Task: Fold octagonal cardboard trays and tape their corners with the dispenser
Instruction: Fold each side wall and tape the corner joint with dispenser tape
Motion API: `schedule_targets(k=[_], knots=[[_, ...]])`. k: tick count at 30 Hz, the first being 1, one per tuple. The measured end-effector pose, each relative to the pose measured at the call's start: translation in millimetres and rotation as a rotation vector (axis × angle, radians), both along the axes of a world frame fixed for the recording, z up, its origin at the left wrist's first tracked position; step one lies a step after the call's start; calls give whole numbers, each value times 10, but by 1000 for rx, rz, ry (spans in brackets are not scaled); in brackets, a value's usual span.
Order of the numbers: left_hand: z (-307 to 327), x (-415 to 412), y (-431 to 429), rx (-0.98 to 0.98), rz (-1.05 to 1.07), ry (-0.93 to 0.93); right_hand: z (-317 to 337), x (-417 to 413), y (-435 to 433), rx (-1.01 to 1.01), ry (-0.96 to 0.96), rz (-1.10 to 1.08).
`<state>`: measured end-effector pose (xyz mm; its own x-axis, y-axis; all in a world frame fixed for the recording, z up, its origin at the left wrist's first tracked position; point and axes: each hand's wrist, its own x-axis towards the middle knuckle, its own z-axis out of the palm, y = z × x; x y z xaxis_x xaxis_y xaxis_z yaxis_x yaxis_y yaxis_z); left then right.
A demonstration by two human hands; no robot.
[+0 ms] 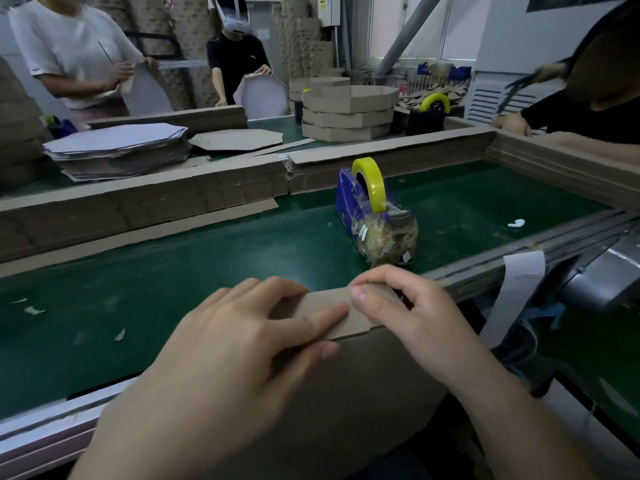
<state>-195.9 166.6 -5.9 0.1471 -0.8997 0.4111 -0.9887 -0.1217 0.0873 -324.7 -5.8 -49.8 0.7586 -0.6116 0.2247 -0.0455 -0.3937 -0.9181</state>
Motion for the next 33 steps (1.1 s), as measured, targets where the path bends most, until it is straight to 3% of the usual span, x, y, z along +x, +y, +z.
schedule_targets(k=[4,8,20,25,27,30,33], knots=[[-2,-6,-49,-11,4,75,45,-24,-132,227,-16,72],[-37,7,-50,-46,36,110,14,16,-128,270,-35,100],[-98,90,-43,-44,-16,28,-60,93,-127,134,-88,74],[-99,102,-62,-43,6,35,-21,105,-152,13,-9,100],[-95,102,-65,-44,8,40,42,143,-296,-57,-21,30],[-91,87,-65,-48,17,26,145,308,-810,-84,-70,-348],[-91,66,-57,-48,16,17,209,499,-1285,-67,254,-487]])
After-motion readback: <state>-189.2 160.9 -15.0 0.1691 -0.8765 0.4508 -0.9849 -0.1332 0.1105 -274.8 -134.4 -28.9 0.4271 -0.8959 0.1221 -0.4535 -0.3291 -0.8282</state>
